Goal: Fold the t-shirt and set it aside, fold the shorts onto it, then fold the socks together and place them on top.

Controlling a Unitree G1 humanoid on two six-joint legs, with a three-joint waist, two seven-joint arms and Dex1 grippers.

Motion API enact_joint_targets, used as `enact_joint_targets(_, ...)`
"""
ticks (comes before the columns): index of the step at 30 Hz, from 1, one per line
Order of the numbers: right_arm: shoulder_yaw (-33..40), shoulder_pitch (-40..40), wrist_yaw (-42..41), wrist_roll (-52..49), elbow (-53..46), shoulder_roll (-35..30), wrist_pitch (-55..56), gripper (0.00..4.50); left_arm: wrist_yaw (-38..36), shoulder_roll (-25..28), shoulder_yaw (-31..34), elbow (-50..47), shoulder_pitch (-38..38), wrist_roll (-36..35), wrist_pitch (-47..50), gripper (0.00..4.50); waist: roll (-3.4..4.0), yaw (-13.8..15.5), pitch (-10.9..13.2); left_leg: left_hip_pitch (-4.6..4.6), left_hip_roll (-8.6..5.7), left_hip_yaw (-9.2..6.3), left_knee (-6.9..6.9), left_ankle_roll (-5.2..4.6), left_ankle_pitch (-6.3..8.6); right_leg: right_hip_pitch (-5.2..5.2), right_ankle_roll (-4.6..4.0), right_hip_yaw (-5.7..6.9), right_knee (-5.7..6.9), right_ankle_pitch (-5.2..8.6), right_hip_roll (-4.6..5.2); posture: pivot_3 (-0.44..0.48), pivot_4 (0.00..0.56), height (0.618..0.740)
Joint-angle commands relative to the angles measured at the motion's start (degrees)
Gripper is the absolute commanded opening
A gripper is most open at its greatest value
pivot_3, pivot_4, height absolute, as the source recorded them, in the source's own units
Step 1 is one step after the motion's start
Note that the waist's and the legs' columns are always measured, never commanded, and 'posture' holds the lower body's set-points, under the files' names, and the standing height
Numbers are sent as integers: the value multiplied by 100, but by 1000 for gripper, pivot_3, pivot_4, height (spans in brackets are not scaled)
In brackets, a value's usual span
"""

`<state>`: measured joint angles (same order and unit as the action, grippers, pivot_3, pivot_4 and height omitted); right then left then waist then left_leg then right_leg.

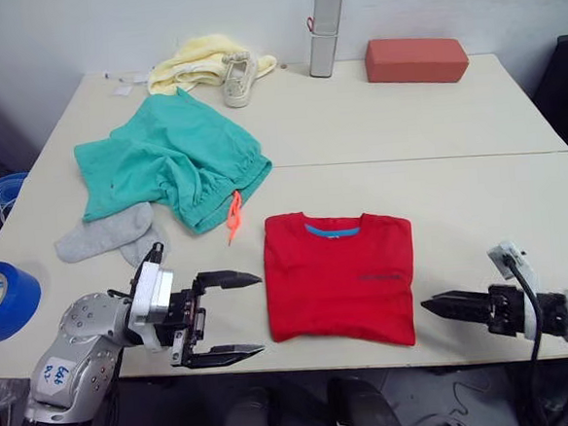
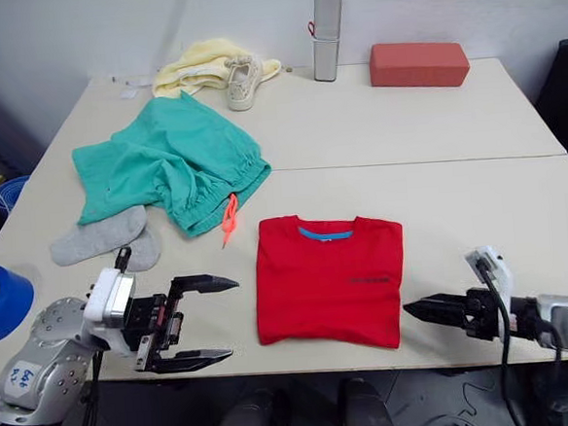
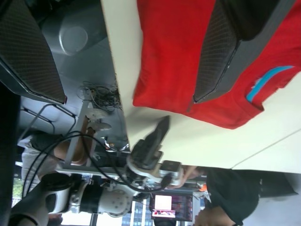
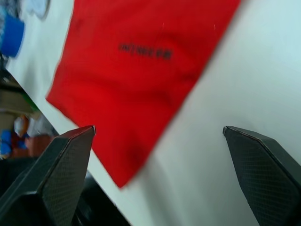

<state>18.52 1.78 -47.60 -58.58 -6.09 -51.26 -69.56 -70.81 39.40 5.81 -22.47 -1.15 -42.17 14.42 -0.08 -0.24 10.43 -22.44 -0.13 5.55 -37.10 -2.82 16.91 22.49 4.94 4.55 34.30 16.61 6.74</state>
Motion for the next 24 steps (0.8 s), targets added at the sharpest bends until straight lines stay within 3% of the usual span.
enact_joint_targets(1,-300,233,211,-76,40,111,-544,4500,69,51,190,-225,36,-44,-48,4476,-1,1,-1,0,0,1,1,0,0,0,-1,-1,0,0,0,0,150,740)
enact_joint_targets(9,-990,1012,1033,-107,-320,1370,-1286,4500,418,-69,314,-273,35,57,-153,4476,-38,-139,-24,4,14,-2,15,18,5,3,4,5,1,-2,-10,0,150,740)
enact_joint_targets(17,-1460,1214,1290,411,-253,1655,-1356,4500,533,-57,368,-251,31,127,-208,4476,-43,-159,-34,8,26,-2,22,38,11,7,-13,10,8,7,-20,0,150,740)
enact_joint_targets(20,-1597,1247,1307,562,-295,1668,-1280,3876,560,-60,383,-228,-24,165,-226,4500,-56,-162,-46,14,28,-2,22,39,11,4,-17,10,9,9,-21,0,150,740)
enact_joint_targets(24,-1778,1178,1252,824,-432,1574,-1030,2502,584,-76,395,-207,-30,209,-267,4500,-56,-156,-48,14,28,-2,25,40,12,5,-22,10,10,12,-21,0,150,740)
